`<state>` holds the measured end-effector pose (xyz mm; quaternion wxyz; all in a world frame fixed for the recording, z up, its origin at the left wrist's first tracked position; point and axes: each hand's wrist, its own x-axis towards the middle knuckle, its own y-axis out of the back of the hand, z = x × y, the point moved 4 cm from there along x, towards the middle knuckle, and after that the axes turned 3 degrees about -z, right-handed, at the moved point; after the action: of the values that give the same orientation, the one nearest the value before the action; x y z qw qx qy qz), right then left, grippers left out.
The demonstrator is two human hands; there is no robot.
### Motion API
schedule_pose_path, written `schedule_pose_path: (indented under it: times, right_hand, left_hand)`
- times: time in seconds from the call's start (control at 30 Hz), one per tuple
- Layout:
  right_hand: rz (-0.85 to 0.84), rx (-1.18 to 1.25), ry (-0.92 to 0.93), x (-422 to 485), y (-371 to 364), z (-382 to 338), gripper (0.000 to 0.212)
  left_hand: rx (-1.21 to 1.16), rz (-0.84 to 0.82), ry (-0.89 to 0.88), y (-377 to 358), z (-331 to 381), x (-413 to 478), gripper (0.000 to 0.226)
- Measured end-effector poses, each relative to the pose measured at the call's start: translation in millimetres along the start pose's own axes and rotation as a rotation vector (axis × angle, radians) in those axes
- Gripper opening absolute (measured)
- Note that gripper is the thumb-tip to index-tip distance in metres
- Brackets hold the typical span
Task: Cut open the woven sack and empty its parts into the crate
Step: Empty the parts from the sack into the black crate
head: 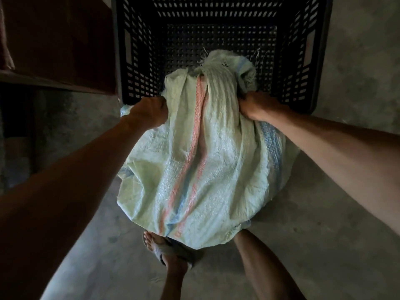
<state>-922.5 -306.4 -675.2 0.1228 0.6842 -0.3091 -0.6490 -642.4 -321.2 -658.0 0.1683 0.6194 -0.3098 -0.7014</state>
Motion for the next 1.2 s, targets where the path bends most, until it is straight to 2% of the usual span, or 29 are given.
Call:
schedule_pose_path:
  times: [0.07,0.13,0.2,0.27,0.37,0.53,0.7,0.83,0.97,1.03,1.1,1.17,1.2]
  right_hand:
    - [0.07,-0.031,0.002,-4.0,2.4,0.7,0.06]
    - [0.281,-0.088,0.035,-24.3,8.3,-0.5,0.052]
    - [0.439,-0.006,0.049,-57.8,9.4,-1.7,0.048]
    - [0.476,0.106,0.01,-96.4,3.8,0.4,0.059]
    - [0.496,0.208,-0.064,-162.7,-13.7,8.5,0.068]
    - [0.451,0.224,-0.12,-268.1,-73.8,19.8,0.067]
    - [0.435,0.244,-0.241,-323.1,-179.3,29.2,0.065]
    - [0.248,0.313,-0.343,-317.2,-282.5,33.2,0.058]
    - [-0.007,0.391,-0.355,-287.1,-371.2,22.6,0.047]
    - [-0.067,0.461,-0.372,-272.8,-404.7,13.4,0.051]
    - [-0.089,0.558,-0.468,-261.8,-435.2,6.7,0.058]
    - [-0.132,0.608,-0.582,-252.9,-465.6,0.9,0.07]
    - [-0.163,0.623,-0.622,-248.9,-478.5,-3.0,0.076]
  left_hand:
    - [-0.037,0.043,0.01,7.2,0.2,-4.9,0.04]
    - [-0.097,0.171,-0.001,23.3,4.4,-24.0,0.038]
    - [-0.294,0.327,-0.02,36.8,7.4,-57.1,0.043]
    - [-0.441,0.415,-0.006,41.7,6.2,-93.0,0.051]
    - [-0.52,0.411,0.036,31.7,0.1,-140.2,0.05]
    - [-0.6,0.283,0.099,-19.2,-34.0,-205.8,0.046]
    - [-0.458,0.219,0.057,-106.3,-92.6,-221.4,0.054]
    - [-0.319,0.057,0.129,-190.5,-141.8,-197.1,0.05]
    - [-0.25,0.024,0.134,-246.8,-177.4,-177.9,0.052]
    - [-0.278,-0.003,0.157,-272.6,-183.6,-175.6,0.055]
    - [-0.351,-0.037,0.243,-272.9,-186.3,-164.8,0.056]
    - [-0.397,0.04,0.274,-268.4,-198.1,-138.2,0.054]
    - [-0.387,0.02,0.288,-278.6,-187.7,-133.5,0.051]
